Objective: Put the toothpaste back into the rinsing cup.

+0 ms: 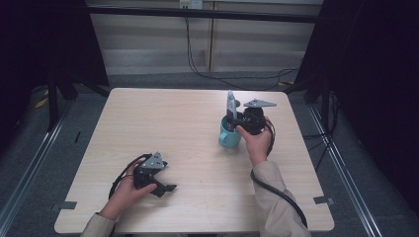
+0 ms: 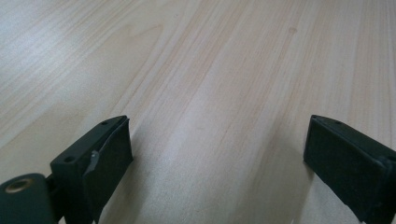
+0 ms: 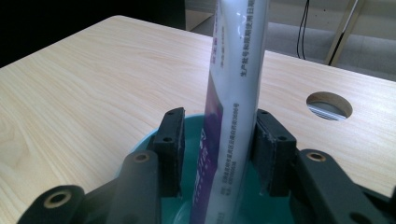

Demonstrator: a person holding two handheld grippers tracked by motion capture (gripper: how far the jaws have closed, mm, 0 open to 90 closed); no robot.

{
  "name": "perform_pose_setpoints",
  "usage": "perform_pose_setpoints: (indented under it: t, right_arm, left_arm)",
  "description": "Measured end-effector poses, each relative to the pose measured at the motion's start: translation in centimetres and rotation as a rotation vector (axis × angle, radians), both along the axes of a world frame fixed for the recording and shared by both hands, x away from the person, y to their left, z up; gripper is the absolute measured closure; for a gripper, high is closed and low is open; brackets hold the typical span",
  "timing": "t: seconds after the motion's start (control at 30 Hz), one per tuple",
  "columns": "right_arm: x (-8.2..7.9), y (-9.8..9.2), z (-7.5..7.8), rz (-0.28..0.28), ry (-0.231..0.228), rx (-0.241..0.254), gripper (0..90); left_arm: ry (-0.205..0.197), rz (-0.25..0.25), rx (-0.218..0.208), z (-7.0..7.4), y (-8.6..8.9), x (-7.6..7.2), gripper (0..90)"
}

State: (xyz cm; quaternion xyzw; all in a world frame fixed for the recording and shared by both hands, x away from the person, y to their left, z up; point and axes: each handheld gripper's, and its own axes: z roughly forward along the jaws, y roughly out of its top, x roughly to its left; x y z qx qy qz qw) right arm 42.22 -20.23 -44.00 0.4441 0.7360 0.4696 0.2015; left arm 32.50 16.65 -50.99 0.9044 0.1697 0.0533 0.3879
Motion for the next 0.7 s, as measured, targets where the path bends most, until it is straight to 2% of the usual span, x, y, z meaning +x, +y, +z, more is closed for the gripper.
perform_pose_setpoints:
  t: [0.23, 0.37, 0.7]
  right_arm:
    - [0.0, 0.1, 0.5, 0.012, -0.005, -0.018, 47.5]
    - [-0.1, 0.2, 0.8, 0.0, -0.006, -0.029, 41.8]
    - [-0.2, 0.1, 1.1, 0.008, 0.011, -0.044, 38.2]
  left_arm:
    - [-0.001, 0.0, 0.0, 0.0, 0.0, 0.0, 7.4]
    - [0.0, 0.0, -0.001, 0.0, 0.0, 0.0, 7.4]
    - [-0.003, 0.004, -0.001, 0.0, 0.0, 0.0, 7.4]
